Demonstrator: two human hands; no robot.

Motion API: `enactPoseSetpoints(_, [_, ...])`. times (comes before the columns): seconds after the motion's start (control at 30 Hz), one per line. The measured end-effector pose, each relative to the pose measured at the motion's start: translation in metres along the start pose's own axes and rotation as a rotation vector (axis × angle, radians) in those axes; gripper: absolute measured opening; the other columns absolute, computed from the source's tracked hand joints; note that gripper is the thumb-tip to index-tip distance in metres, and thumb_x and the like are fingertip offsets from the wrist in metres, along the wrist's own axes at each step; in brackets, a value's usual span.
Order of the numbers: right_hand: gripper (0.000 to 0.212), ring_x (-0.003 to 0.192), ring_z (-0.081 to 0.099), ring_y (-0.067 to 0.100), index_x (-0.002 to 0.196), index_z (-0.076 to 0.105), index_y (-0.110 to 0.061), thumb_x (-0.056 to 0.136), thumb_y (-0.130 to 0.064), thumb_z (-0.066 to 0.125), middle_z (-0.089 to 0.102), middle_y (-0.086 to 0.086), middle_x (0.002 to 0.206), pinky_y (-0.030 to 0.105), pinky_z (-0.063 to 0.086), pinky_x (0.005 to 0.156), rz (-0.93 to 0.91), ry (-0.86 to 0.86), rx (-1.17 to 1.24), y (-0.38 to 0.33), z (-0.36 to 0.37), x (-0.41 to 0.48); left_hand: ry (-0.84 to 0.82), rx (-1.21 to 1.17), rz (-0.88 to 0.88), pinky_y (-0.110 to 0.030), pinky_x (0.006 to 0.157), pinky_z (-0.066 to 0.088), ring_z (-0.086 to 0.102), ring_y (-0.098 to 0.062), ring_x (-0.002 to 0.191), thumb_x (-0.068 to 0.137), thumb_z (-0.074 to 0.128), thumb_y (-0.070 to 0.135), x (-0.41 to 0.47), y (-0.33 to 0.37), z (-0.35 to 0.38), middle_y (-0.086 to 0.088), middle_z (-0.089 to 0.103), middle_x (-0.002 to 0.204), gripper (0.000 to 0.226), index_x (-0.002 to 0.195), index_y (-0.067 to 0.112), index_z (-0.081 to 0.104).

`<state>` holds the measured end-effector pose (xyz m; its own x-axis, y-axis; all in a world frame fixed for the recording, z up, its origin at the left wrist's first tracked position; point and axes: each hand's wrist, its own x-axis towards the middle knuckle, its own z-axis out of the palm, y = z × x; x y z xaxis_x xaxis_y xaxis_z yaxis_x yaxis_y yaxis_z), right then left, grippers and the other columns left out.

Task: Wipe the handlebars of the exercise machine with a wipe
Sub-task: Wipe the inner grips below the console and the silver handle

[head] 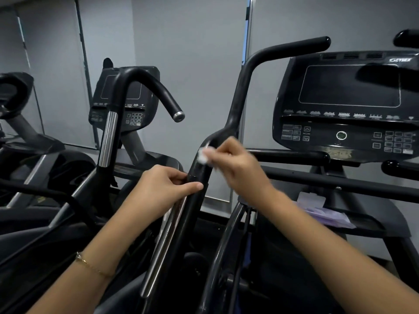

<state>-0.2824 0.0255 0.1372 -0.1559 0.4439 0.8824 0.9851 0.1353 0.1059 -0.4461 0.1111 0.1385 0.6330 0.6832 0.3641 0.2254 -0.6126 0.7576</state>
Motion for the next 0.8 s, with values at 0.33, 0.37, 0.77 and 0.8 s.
enactPoseSetpoints(0.33, [0.026, 0.075, 0.050, 0.022, 0.105, 0.070, -0.008, 0.093, -0.022, 0.052, 0.042, 0.004, 0.088, 0.035, 0.044, 0.070, 0.179, -0.318, -0.084, 0.032, -0.007, 0.063, -0.064, 0.050, -0.036, -0.022, 0.076, 0.052, 0.065, -0.002, 0.077, 0.069, 0.077, 0.043, 0.001, 0.001, -0.004, 0.009, 0.069, 0.073, 0.016, 0.071, 0.033, 0.065])
enactPoseSetpoints(0.37, [0.026, 0.075, 0.052, 0.024, 0.104, 0.071, -0.006, 0.092, -0.021, 0.052, 0.045, 0.007, 0.087, 0.037, 0.047, 0.070, 0.110, -0.311, -0.063, 0.026, -0.008, 0.059, -0.071, 0.063, -0.036, -0.022, 0.076, 0.051, 0.063, -0.001, 0.076, 0.069, 0.077, 0.043, 0.002, 0.003, -0.005, 0.010, 0.068, 0.073, 0.016, 0.072, 0.034, 0.063])
enactPoseSetpoints(0.77, [0.022, 0.084, 0.053, 0.020, 0.102, 0.071, -0.008, 0.093, -0.010, 0.052, 0.046, 0.004, 0.087, 0.022, 0.035, 0.070, 0.624, -0.106, 0.171, 0.095, 0.027, 0.062, 0.025, 0.567, 0.171, -0.027, 0.067, 0.042, 0.060, -0.024, 0.086, 0.088, 0.056, 0.032, 0.101, 0.087, 0.018, -0.007, 0.066, 0.091, 0.024, 0.099, 0.011, 0.064])
enactPoseSetpoints(0.8, [0.022, 0.086, 0.053, 0.021, 0.104, 0.071, -0.008, 0.093, -0.012, 0.052, 0.046, 0.004, 0.087, 0.022, 0.035, 0.072, 0.661, -0.116, 0.155, 0.106, 0.029, 0.062, -0.011, 0.658, 0.170, -0.028, 0.066, 0.040, 0.058, -0.025, 0.084, 0.088, 0.057, 0.029, 0.108, 0.094, 0.025, -0.007, 0.061, 0.083, 0.021, 0.093, 0.009, 0.059])
